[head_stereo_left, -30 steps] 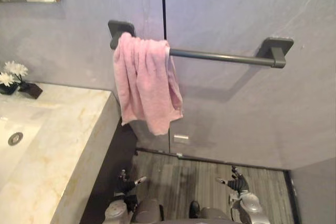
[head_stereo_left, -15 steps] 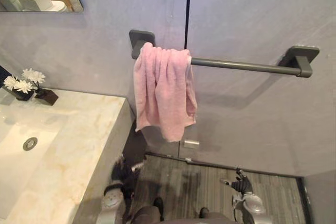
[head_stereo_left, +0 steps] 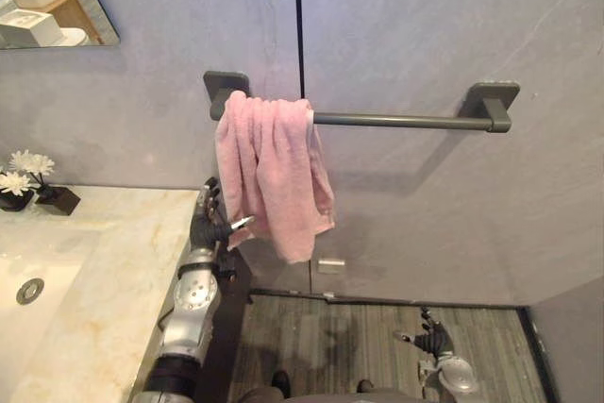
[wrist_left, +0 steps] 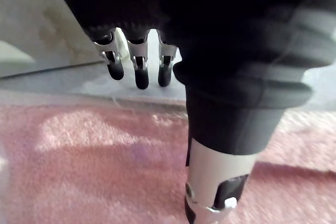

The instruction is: Organize washtable

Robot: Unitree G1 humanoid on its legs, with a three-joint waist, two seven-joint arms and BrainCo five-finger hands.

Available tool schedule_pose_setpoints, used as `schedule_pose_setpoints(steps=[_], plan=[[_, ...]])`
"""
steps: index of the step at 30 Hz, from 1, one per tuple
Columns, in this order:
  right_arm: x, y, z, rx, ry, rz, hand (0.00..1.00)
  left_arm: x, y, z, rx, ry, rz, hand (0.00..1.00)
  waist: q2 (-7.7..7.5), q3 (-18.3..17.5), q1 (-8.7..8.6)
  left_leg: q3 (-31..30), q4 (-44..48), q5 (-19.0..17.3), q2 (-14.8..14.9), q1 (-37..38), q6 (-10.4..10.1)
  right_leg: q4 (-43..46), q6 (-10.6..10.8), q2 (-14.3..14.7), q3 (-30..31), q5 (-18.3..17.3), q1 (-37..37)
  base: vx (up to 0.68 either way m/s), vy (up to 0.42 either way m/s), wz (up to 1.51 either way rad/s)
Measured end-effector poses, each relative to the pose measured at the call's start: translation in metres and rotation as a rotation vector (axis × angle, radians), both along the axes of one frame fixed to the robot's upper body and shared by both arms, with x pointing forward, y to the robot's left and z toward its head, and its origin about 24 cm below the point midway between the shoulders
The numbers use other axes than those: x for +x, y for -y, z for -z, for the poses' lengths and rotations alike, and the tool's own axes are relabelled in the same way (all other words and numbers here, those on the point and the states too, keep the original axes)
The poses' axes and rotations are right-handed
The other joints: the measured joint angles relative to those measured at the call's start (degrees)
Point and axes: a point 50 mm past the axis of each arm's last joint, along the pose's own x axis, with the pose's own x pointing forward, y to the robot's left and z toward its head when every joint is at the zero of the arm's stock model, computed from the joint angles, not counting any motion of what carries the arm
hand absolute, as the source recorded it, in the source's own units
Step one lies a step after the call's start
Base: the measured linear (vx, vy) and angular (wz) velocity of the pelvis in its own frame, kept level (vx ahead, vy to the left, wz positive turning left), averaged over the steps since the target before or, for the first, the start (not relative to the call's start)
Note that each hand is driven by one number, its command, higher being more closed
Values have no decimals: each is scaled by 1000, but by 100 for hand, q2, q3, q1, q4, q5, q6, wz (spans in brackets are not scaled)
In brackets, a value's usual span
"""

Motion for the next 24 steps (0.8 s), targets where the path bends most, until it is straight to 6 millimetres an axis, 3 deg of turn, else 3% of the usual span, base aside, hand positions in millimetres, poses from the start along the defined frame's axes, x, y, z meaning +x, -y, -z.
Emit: schedule_pose_setpoints(steps=[9, 13, 21, 24], plan=[[10, -7, -7, 1, 46, -48, 0, 4, 6, 11, 79, -81, 83, 100, -80, -50, -140, 213, -177, 60, -3, 78, -1, -184, 12, 9, 193, 159, -37, -28, -2, -14], [28, -11, -23, -14, 139, -95, 0, 8, 7, 7, 86, -67, 89, 100, -83, -57, -132, 302, -223, 60, 7, 111, -1, -198, 17, 25, 298, 177, -68, -23, -12, -12], [101, -49, -106, -11, 568, -330, 0, 8, 7, 6, 88, -63, 88, 100, -99, -70, -119, 360, -287, 81, -1, 98, 18, -285, 30, 30, 366, 260, -116, -9, -10, -6], [116, -64, -128, -4, 670, -421, 0, 8, 8, 6, 88, -60, 90, 100, -103, -72, -98, 339, -283, 85, -1, 93, 24, -282, 31, 27, 359, 262, -107, -21, -16, 3]])
